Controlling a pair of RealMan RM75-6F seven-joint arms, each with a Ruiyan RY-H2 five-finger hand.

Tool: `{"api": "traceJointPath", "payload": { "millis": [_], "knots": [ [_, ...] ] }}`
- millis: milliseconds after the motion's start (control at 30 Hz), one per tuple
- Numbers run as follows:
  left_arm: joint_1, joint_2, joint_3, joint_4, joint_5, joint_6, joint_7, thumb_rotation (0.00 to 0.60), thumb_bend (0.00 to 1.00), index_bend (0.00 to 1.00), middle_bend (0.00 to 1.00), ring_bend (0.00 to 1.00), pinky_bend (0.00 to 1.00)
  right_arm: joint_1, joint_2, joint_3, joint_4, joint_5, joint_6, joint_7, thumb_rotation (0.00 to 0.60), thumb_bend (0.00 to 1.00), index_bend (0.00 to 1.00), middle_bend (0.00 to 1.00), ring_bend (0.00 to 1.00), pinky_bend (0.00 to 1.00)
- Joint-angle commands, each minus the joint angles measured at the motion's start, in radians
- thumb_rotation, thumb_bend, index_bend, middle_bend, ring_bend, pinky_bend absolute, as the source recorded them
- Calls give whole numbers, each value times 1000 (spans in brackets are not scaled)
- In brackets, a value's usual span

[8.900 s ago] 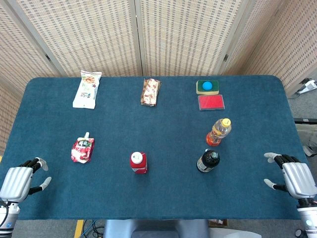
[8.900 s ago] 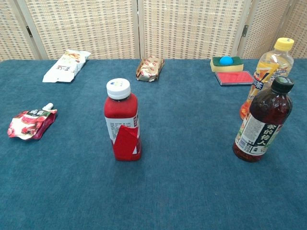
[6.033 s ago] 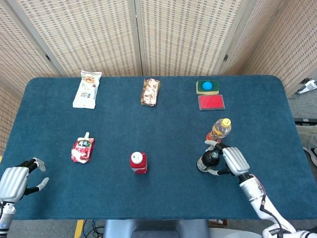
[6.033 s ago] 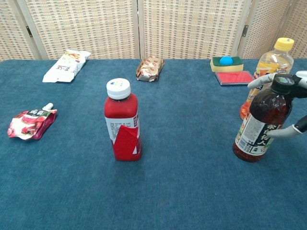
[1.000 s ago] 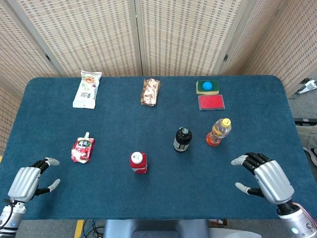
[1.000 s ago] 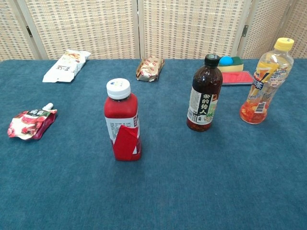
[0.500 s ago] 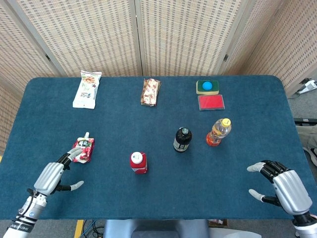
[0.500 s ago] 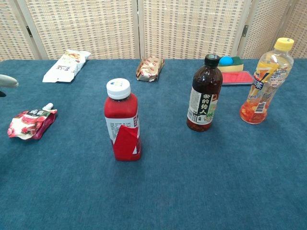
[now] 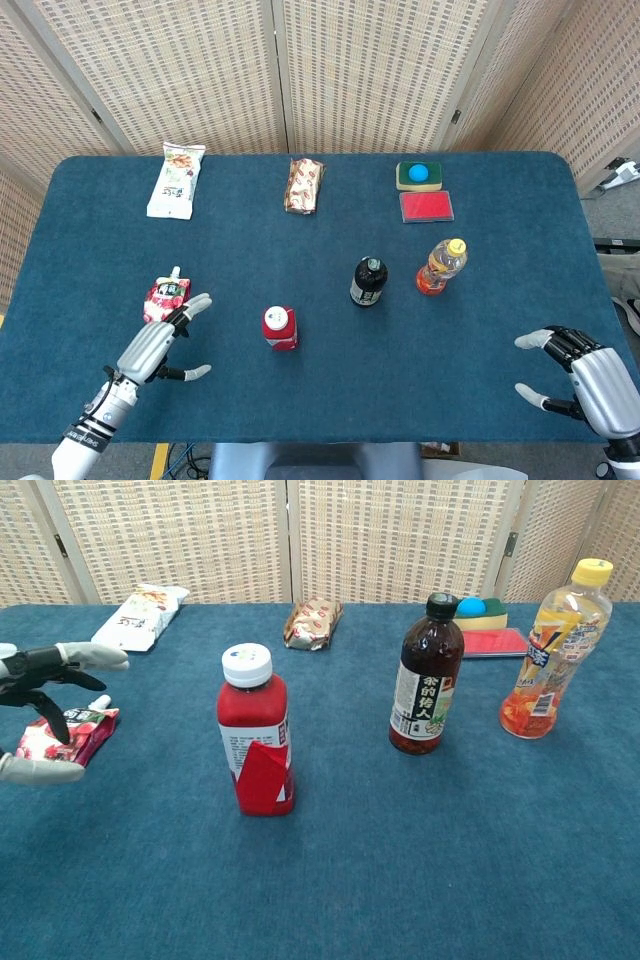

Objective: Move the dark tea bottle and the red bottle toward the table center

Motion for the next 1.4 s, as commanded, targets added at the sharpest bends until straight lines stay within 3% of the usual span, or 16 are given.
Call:
{"api": "traceJointPath", "payload": {
  "millis": [33, 1400],
  "knots": [
    [-19, -18, -12, -11, -21, -21, 22, 600, 144, 79, 48, 112, 370, -4, 0, 4, 3, -1, 4, 7, 600, 0, 413, 448, 341, 436],
    [-206, -182, -114, -33, -337, -196, 222, 600, 144, 93, 48, 109, 330, -17, 3, 22, 8, -10, -14, 27, 600, 0, 414, 449, 342, 436]
  ]
}}
